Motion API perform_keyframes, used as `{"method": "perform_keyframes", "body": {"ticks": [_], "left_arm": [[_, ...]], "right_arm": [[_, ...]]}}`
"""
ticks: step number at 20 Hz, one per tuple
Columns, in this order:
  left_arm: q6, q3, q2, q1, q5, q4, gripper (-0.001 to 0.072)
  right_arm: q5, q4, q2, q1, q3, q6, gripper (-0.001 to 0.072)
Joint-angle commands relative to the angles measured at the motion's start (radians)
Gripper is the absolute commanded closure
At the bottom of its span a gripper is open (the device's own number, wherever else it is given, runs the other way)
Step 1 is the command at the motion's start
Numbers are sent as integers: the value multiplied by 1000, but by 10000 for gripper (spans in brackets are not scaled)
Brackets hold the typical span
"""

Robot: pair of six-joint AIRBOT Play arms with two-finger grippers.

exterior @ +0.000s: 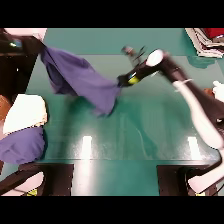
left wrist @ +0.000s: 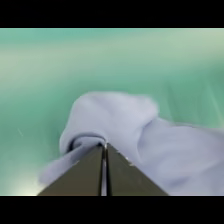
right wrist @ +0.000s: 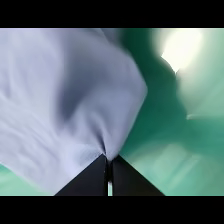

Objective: Fold the shirts.

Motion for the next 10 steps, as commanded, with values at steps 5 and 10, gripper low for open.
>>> {"method": "perform_keyframes", "body": {"ticks": [5, 10], "left_arm": [[3, 1, 378, 0, 102, -130, 684], [4, 3, 481, 0, 73, -391, 684]], "right_arm": [[-11, -99, 463, -225, 1, -2, 699], [0, -100, 652, -282, 1, -32, 698]]}}
